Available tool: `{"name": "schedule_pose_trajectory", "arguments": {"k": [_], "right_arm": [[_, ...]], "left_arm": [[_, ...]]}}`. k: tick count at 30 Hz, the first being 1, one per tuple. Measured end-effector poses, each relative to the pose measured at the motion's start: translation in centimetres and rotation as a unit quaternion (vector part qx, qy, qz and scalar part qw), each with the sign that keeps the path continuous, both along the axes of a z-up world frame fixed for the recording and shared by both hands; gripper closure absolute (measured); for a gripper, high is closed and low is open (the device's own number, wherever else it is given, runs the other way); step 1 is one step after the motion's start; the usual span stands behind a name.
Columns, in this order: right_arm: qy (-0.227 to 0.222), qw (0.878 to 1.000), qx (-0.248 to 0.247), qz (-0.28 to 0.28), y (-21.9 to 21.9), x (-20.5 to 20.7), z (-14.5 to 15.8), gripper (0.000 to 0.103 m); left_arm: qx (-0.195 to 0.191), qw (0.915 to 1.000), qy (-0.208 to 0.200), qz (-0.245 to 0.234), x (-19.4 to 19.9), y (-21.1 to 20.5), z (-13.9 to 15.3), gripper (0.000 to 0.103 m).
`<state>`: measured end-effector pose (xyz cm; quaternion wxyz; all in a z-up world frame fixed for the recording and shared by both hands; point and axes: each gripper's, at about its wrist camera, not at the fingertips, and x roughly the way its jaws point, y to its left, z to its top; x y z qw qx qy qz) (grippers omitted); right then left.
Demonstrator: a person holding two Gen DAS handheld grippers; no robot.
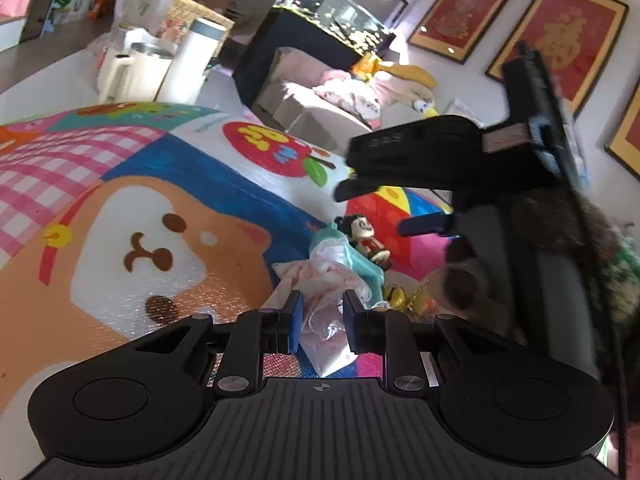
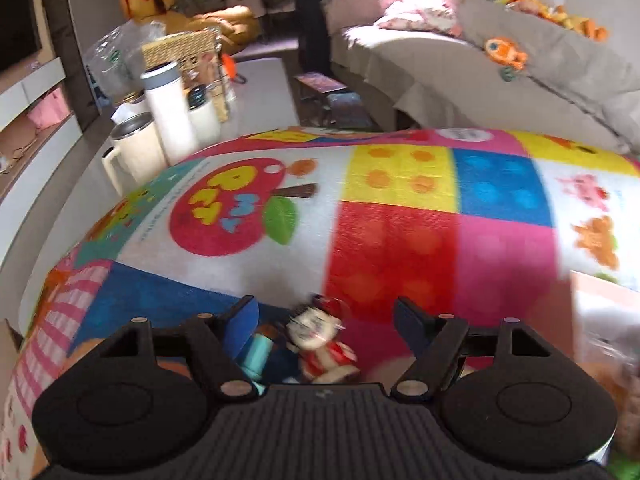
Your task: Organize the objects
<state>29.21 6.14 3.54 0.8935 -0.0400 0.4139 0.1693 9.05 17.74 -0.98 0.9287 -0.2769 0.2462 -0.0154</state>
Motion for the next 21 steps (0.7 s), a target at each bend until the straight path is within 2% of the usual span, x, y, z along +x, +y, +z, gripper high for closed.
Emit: {"name": "schedule_pose_trajectory", "arguments": {"k": [1,2,4,7,9,11,12,13,14,16,17,19,21], "right_arm": [[0.009,1.0,0.004,0.003,0.4,0.4,-0.3,0.035],[0.017,1.0,0.004,0.008,0.9,0.8,-0.6,0.05],[0.038,0.999,-0.006,0.023,1.6,0.9,-1.4,0.062],[0.063,0.996,-0.025,0.051,1.0,-0.8,-1.8,0.07],[0.081,0.991,-0.04,0.094,-0.2,-3.2,-1.3,0.071],[0.097,0.985,-0.055,0.134,-1.9,-5.7,-0.3,0.07],[0.093,0.984,-0.054,0.143,-2.8,-6.5,0.7,0.07],[0.079,0.985,-0.047,0.143,-3.8,-7.0,1.9,0.064],[0.06,0.989,-0.04,0.132,-4.6,-7.0,3.1,0.054],[0.022,0.996,-0.027,0.079,-6.1,-5.8,4.7,0.043],[0.012,0.998,-0.025,0.051,-6.5,-4.7,4.9,0.043],[0.022,0.999,-0.021,0.012,-6.6,-2.2,4.1,0.043],[0.025,0.998,-0.047,-0.016,-5.9,-0.3,2.5,0.043]], "left_arm": [[-0.006,1.0,0.0,0.006,-0.1,0.2,0.0,0.078],[-0.012,0.9998,0.002,0.012,0.0,0.6,-0.1,0.078],[-0.031,0.9992,0.009,0.025,-0.2,1.4,-0.3,0.078],[-0.045,0.9972,0.011,0.058,-0.7,2.5,-0.2,0.08],[-0.055,0.9955,0.015,0.076,-0.8,3.1,-0.2,0.08],[-0.069,0.9947,0.023,0.073,-0.4,3.5,-0.5,0.081],[-0.065,0.9951,0.023,0.07,-0.4,3.4,-0.4,0.081],[-0.057,0.9961,0.022,0.063,-0.3,3.1,-0.3,0.081],[-0.051,0.9972,0.023,0.049,-0.2,2.7,-0.3,0.081],[-0.038,0.9989,0.024,0.009,0.4,1.8,-0.2,0.081],[-0.028,0.9993,0.023,-0.008,0.5,1.3,-0.1,0.081],[-0.008,0.9994,0.015,-0.029,0.4,0.6,0.1,0.081],[-0.006,0.9994,0.01,-0.034,0.2,0.4,0.1,0.081]]}}
